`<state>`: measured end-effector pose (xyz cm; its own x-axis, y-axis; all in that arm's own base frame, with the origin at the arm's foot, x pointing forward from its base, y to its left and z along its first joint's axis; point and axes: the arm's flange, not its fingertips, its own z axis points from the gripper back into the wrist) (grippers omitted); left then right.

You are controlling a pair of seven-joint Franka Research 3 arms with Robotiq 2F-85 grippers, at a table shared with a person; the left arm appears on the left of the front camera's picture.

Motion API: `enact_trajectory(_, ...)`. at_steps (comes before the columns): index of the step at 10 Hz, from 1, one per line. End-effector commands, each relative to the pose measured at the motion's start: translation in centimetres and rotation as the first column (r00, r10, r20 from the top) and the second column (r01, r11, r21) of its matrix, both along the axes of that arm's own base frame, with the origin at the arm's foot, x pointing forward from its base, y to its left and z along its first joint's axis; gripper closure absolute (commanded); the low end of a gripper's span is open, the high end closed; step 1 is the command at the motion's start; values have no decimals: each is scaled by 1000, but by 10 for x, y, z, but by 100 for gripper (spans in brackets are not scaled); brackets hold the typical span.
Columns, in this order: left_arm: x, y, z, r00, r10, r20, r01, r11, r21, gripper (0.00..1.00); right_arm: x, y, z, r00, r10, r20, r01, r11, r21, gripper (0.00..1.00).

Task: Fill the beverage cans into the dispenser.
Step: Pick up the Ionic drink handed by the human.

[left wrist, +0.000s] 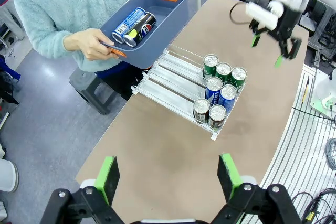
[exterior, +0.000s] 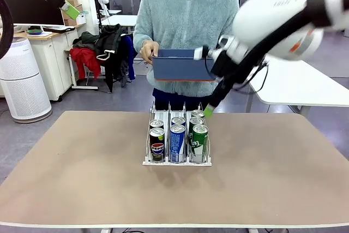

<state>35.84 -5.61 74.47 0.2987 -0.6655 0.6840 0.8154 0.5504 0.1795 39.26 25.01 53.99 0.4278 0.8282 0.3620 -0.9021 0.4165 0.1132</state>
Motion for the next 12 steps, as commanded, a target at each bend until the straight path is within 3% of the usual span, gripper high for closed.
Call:
enact_trajectory(1,1,0,0,1000,-3,6,3,1000,-6,0,3,-25,66,998,61,-7,-61,998,24,0)
enact_trajectory(4,1,0,0,1000,-3,6,3,1000,-6,0,3,-56,153,996,-7,85,-1,996,85,0)
enact_trajectory(6,1,0,0,1000,-3,6,3,1000,-6,0,-10,-71,204,973,-58,225,32,992,119,0)
enact_trajectory(10,1,0,0,1000,-3,6,3,1000,-6,0,-39,-100,250,899,-130,418,61,983,173,0)
enact_trajectory(12,1,0,0,1000,-3,6,3,1000,-6,0,-48,-114,264,878,-170,448,91,977,194,0)
